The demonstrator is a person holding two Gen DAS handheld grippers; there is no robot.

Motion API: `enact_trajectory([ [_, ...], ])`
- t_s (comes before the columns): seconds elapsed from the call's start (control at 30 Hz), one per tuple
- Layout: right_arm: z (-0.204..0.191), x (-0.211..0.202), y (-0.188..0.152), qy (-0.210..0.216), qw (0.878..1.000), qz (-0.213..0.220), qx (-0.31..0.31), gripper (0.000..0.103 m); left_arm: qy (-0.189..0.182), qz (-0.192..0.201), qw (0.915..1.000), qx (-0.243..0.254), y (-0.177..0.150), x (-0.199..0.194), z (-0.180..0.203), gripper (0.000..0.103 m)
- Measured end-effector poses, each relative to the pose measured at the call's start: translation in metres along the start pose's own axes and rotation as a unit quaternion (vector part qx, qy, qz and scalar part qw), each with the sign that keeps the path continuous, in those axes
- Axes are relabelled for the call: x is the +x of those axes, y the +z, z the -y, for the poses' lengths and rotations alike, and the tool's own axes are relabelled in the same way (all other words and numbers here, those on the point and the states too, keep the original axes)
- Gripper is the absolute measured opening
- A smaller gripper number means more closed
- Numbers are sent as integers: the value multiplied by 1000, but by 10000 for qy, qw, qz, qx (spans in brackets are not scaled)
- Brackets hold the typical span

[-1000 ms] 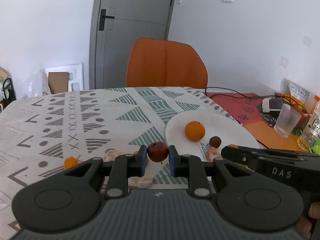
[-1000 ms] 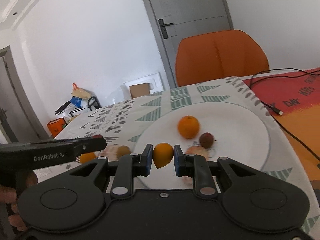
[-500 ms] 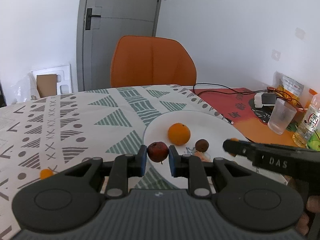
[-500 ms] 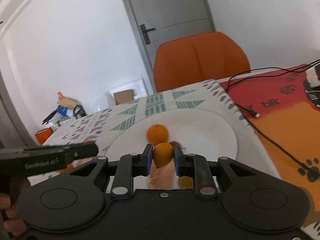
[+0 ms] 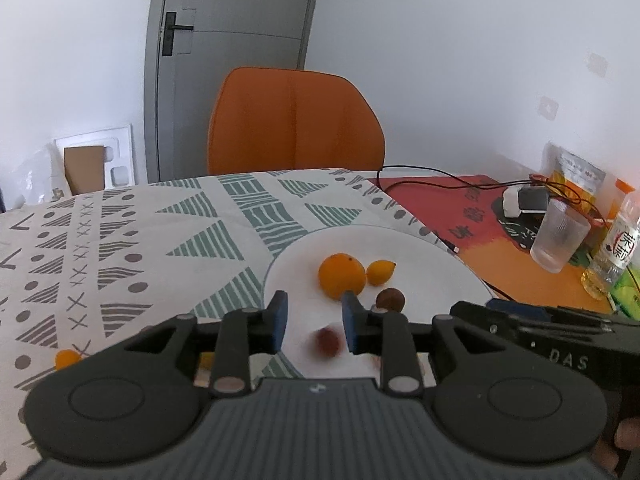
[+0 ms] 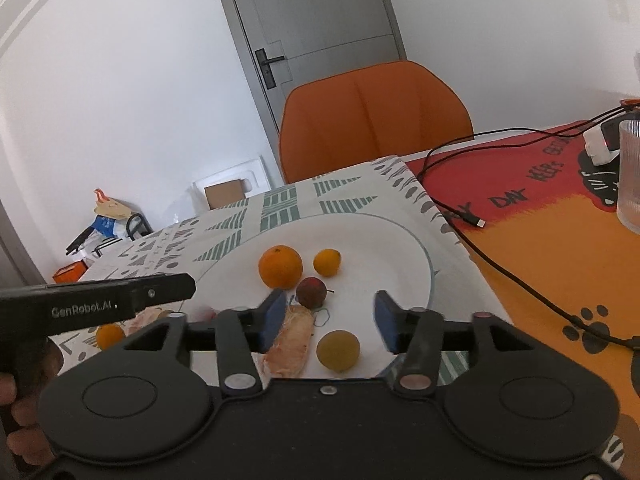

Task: Organize fruits
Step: 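Open the right gripper to drop the tangerine while the left gripper releases the red fruit, then move both open grippers back to the orange and yellow fruit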

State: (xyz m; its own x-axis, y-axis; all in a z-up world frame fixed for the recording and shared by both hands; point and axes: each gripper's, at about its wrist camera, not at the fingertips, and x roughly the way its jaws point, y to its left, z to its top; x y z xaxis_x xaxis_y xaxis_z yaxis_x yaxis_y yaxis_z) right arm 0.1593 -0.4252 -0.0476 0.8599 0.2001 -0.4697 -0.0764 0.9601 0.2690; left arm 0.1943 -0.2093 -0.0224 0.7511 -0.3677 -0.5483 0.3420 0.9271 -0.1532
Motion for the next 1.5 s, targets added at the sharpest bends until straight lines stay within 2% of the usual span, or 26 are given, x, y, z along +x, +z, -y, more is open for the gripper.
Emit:
enact_trajectory([
  [0.07, -4, -1, 0, -4, 10000, 5, -52, 66, 51, -1, 10000, -36, 0, -3, -4, 39],
  [0.17, -8, -2, 1, 22, 10000, 38, -62, 78, 235, 87, 9997, -47, -2, -11, -11, 62],
  [0.3, -15, -2, 0, -14, 9999, 44, -96, 84, 457, 230, 9986, -130, -3, -24, -22, 82],
  [0.47, -23, -6, 1, 10, 9998, 111, -151, 101, 648, 290, 9971, -291, -4, -38, -37, 91],
  [0.57, -29, -7, 1, 6, 9997, 167, -183, 103, 730, 379, 9957, -436, -7, -48, -47, 96],
  [0.97, -58, -10, -5, 169, 9990, 126, -388, 103, 795, 370, 9953, -416, -22, -77, -67, 98],
  [1.13, -70, -11, -8, 251, 9987, 76, -440, 103, 860, 285, 9945, -519, -30, -88, -80, 97],
  [1.5, -96, -10, -13, 445, 9973, -15, -584, 103, 978, 359, 9922, -687, -44, -112, -103, 96],
])
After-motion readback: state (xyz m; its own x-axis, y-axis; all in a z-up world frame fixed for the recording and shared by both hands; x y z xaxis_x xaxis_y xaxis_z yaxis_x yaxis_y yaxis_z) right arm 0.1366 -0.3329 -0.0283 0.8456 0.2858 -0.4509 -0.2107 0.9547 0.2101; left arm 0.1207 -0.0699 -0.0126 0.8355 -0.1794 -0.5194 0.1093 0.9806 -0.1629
